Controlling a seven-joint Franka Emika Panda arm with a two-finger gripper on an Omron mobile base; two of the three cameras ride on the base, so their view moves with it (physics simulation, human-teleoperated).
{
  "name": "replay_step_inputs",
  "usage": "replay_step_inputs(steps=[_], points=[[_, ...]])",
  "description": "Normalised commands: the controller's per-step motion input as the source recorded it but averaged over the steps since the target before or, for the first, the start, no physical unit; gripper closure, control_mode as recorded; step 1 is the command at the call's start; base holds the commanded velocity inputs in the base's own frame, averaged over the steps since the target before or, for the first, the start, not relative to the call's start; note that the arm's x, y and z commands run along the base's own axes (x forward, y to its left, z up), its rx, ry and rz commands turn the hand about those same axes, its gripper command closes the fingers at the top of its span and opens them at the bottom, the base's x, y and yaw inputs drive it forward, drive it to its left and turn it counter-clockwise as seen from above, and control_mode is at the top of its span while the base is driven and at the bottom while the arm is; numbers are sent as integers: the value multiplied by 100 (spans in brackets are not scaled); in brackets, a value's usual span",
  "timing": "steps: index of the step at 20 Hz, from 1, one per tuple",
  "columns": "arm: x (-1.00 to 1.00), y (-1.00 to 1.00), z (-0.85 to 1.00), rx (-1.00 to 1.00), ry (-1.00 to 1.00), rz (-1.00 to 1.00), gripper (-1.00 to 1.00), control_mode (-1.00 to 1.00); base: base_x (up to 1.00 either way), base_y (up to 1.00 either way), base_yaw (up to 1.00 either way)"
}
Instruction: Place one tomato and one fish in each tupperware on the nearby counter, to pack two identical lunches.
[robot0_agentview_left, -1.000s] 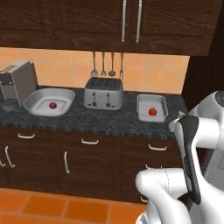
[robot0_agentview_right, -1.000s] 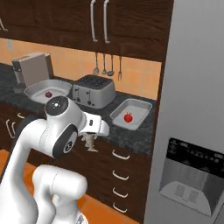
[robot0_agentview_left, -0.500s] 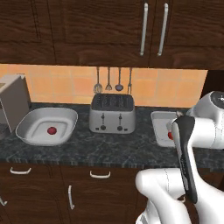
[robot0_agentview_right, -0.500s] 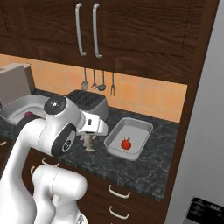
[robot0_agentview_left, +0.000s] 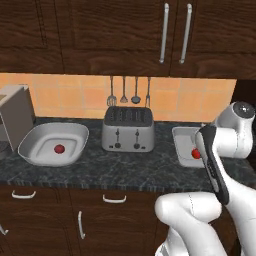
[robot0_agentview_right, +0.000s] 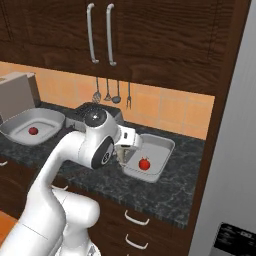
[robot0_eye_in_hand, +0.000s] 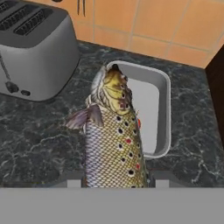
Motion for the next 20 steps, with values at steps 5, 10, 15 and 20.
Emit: replay_step_inputs(steps=[5, 10, 15, 20], points=[[100, -44, -17, 0, 18, 0, 100, -100, 0, 0, 0], [88, -21, -49, -1, 6, 7, 100, -100, 0, 0, 0], [71, -43, -86, 0, 2, 11, 100, -100, 0, 0, 0], [83, -12, -45, 0, 1, 6, -100, -100, 0, 0, 0]])
